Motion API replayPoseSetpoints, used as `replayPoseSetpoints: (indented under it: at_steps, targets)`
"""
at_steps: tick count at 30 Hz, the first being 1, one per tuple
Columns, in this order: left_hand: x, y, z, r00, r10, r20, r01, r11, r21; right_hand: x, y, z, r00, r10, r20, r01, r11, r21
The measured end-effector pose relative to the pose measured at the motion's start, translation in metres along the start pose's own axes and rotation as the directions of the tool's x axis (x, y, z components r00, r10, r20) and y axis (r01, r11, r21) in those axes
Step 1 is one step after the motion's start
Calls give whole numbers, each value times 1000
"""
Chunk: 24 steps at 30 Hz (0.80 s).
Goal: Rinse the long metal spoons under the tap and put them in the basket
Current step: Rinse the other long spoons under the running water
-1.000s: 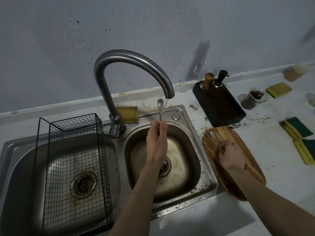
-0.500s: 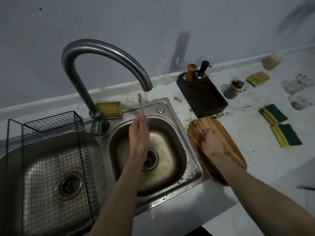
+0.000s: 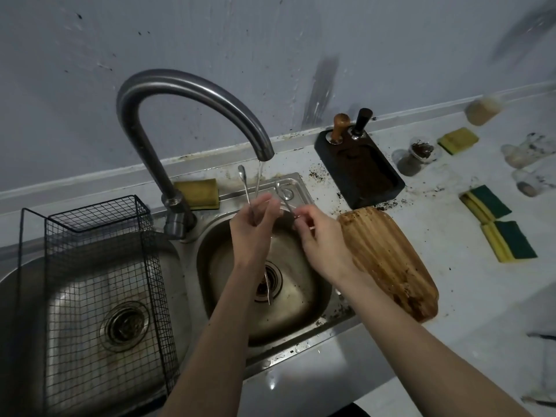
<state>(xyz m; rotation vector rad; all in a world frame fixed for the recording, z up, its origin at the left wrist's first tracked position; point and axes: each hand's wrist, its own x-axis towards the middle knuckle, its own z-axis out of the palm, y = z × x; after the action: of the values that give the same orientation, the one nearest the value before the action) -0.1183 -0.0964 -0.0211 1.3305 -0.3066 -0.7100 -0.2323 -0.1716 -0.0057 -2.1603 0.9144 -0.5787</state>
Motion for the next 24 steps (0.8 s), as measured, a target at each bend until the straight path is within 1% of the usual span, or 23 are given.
replayPoseSetpoints:
  at_steps: [2, 4, 6, 10, 14, 19, 22, 24]
  targets:
    - [-2, 4, 0, 1000, 16, 25, -16, 1000, 17, -4, -11, 14, 1000, 10, 17, -11, 997, 78]
    - [-2, 8, -1, 999, 40, 2, -40, 998, 38, -9, -16, 23, 999, 25, 21, -28, 986, 166]
    - [-4, 13, -4, 998, 66, -20, -65, 997, 45, -12, -20, 32, 1000, 18, 5, -19, 979, 203]
    - [-5, 21, -7, 995, 69, -69, -69, 998, -7, -15, -19, 42, 999, -3, -36, 9, 984, 180]
    - [-1, 28, -10, 989, 80, -127, -90, 993, -81, -16, -14, 47, 1000, 5, -16, -3, 993, 118]
    - [0, 37, -13, 968, 214, -131, -218, 976, -19, -15, -13, 42, 999, -17, -36, 20, 995, 98]
    - [4, 41, -15, 972, 192, -132, -196, 980, -21, -16, -13, 40, 999, 16, -42, -11, 991, 130]
    - [4, 40, -15, 986, 145, -79, -146, 989, -13, -12, -18, 39, 999, 27, -43, -19, 985, 171]
